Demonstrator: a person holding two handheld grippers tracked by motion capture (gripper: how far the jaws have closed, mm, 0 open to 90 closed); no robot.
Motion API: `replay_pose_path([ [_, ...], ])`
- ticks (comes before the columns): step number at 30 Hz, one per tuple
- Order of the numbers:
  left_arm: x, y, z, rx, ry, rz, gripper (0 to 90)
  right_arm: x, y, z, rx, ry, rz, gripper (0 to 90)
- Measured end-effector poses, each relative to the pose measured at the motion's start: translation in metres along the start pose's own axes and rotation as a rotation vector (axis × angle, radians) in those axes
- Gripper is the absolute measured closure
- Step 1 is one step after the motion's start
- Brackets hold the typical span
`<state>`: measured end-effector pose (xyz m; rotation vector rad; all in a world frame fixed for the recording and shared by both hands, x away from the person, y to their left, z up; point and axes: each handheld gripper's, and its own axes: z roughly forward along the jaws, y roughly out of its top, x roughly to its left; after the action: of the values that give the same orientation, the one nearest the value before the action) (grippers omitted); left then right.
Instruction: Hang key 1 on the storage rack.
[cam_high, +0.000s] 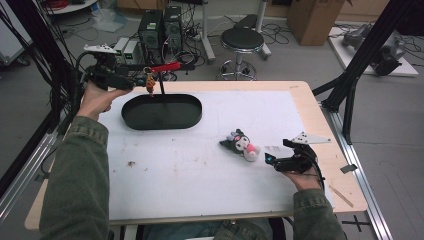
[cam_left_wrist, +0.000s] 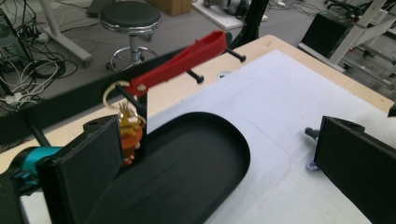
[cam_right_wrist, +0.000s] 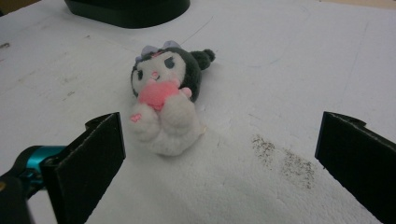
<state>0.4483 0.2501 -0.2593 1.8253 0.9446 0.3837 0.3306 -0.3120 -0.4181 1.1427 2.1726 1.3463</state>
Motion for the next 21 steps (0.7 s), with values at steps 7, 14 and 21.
replay_pose_path([
  [7,-0.017,-0.016,-0.011,-0.014,0.058,0.081,1.7,0.000,0.000,0.001,0.001,0.000,-0.005,0.5],
  [14,-0.029,-0.034,-0.018,0.005,0.093,0.127,1.7,0.000,0.000,0.001,-0.001,0.001,-0.004,0.5],
  [21,-0.028,-0.059,-0.033,-0.024,0.107,0.117,1.7,0.000,0.000,0.000,0.000,0.003,-0.001,0.5],
])
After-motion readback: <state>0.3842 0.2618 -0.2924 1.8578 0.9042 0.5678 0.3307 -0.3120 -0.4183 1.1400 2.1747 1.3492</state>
